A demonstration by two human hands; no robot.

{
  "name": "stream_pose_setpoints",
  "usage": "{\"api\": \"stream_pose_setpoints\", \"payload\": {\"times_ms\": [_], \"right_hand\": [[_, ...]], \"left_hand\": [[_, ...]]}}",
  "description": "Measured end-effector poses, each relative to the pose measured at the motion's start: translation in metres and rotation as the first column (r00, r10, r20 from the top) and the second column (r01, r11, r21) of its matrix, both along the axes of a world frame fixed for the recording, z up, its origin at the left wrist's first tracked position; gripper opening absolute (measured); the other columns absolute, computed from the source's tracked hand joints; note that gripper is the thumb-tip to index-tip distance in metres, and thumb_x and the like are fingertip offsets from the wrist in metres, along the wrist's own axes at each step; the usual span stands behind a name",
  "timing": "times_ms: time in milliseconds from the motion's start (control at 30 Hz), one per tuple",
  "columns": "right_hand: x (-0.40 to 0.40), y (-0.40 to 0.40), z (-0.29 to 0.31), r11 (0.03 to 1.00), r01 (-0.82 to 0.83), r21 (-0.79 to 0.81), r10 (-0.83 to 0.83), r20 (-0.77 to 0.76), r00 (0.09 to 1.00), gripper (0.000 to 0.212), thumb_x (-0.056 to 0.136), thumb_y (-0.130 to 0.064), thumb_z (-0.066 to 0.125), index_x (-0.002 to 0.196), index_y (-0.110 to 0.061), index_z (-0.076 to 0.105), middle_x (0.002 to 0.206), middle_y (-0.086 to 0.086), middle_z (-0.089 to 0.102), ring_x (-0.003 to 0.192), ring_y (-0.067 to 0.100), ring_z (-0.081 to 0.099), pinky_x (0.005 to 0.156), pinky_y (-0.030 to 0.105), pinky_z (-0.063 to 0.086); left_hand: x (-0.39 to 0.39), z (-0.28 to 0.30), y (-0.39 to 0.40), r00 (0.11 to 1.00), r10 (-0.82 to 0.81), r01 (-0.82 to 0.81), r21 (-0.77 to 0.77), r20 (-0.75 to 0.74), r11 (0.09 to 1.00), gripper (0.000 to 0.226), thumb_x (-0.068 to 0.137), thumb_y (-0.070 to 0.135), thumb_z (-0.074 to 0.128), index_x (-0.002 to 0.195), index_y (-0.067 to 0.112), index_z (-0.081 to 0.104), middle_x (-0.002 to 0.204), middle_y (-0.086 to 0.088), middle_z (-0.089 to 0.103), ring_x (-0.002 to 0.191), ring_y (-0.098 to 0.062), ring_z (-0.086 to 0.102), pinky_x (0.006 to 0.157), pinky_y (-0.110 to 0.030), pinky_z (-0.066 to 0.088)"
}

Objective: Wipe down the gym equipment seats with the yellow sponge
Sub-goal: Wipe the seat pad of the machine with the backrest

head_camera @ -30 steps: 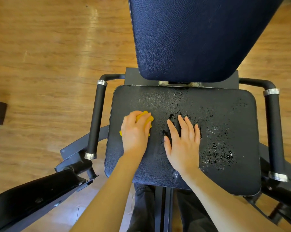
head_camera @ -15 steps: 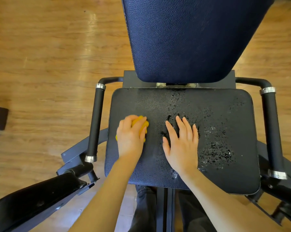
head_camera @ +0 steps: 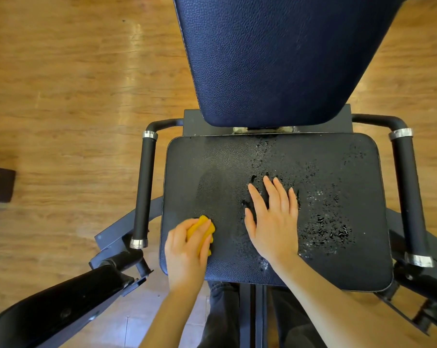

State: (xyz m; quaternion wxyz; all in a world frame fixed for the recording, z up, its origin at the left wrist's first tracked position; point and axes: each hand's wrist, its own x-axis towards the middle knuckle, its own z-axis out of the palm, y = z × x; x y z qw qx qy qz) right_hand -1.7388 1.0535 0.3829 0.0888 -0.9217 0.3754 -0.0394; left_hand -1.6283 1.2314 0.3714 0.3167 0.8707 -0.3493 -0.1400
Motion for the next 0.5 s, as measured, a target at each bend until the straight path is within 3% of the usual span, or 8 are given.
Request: {"api": "stream_pose_setpoints", "payload": {"times_ms": [100,267,500], "right_hand": [[-0.001,0.0,0.0,1.0,0.003,-0.005,-0.003,0.022,1.0,0.049,0.097,-0.04,0.039,0.141,-0.02,0.046,0.15,0.015,0.038,0.142,0.032,0.029,0.115,0.054,0.02],[0.0,0.001,-0.001,1.0,0.003,-0.024,-0.002,0.047,0.999,0.048,0.096,-0.038,0.043,0.139,-0.019,0.049,0.149,0.015,0.039,0.141,0.032,0.031,0.115,0.054,0.019],[-0.001,0.001,0.0,1.0,0.001,-0.027,-0.001,0.027,1.0,0.048,0.096,-0.039,0.041,0.14,-0.019,0.048,0.149,0.015,0.038,0.141,0.032,0.03,0.116,0.053,0.019]], "left_hand": [[0.003,0.011,-0.019,0.993,-0.007,0.008,-0.002,0.116,1.0,0.034,0.094,0.036,0.051,0.114,0.016,0.072,0.119,-0.002,0.058,0.099,-0.025,0.056,0.089,-0.027,0.043],[0.037,0.015,-0.077,0.987,0.017,-0.017,-0.003,0.158,1.0,0.033,0.092,0.033,0.05,0.111,0.015,0.071,0.114,-0.009,0.059,0.097,-0.031,0.055,0.079,-0.047,0.05],[0.028,0.015,-0.052,0.988,-0.013,0.011,0.018,0.155,1.0,0.035,0.094,0.034,0.049,0.118,0.018,0.068,0.12,-0.005,0.057,0.1,-0.027,0.054,0.08,-0.043,0.05]]}}
